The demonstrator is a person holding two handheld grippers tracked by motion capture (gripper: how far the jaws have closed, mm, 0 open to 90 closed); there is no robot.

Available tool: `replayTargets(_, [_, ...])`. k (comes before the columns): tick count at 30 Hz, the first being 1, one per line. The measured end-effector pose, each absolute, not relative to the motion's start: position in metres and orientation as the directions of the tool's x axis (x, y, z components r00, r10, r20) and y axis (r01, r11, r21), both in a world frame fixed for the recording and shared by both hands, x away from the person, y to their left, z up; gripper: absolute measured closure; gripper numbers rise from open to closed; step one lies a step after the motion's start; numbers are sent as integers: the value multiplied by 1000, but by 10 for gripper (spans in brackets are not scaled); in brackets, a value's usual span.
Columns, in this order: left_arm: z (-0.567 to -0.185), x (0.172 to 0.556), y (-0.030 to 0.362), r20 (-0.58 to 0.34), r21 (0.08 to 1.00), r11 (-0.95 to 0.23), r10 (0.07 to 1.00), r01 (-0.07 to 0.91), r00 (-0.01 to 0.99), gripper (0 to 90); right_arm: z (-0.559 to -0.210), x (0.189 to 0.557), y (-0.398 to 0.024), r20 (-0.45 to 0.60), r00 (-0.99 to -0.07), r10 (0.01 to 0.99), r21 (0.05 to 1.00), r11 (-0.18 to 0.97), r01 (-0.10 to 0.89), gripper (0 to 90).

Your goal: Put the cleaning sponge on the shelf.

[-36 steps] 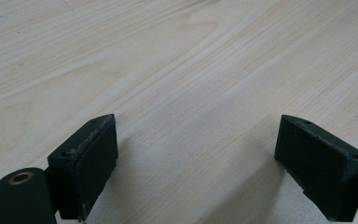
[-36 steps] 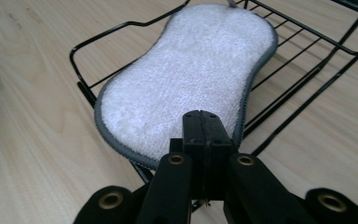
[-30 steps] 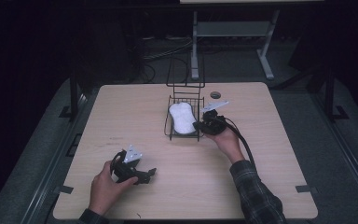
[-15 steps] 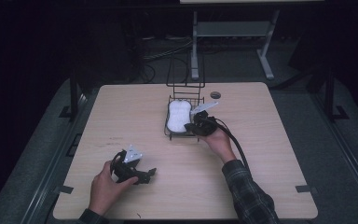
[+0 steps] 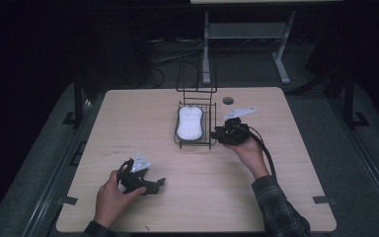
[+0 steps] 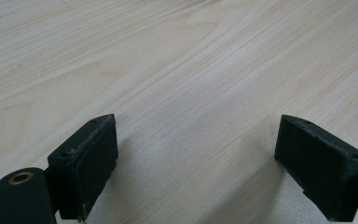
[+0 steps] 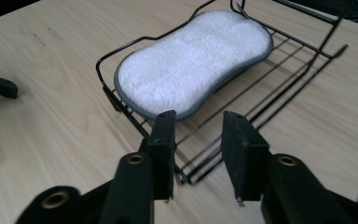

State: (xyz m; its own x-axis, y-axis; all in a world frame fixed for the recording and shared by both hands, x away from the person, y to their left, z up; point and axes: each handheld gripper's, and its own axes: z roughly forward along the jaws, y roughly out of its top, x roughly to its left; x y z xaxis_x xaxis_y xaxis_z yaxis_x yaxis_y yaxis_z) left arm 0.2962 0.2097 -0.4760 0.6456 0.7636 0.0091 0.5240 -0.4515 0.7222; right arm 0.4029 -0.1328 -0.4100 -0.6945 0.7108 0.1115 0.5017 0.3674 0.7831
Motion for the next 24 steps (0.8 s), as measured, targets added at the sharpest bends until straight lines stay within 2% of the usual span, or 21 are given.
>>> replayTargets(3, [-476,296,210,9,723,-451,764,524,646,124,-410,397,-140,122,-686,717,782,356,512,562])
replayTargets(4, [-476,296,210,9,724,-450,764,523,645,123,-412,390,-147,118,-675,728,778,355,518,504])
replayTargets(8, [-476,296,210,9,725,-449,764,522,645,124,-417,378,-162,118,-648,752,770,343,538,415])
replayTargets(20, [-476,296,209,9,725,-449,764,522,645,124,-432,343,-203,122,-589,799,758,308,575,313])
replayTargets(22, [-476,296,209,9,725,-449,764,522,645,124,-434,332,-210,110,-583,805,747,320,583,248])
replayTargets(24, [-476,296,210,9,725,-449,764,522,645,124,-435,325,-215,105,-578,809,744,321,586,228])
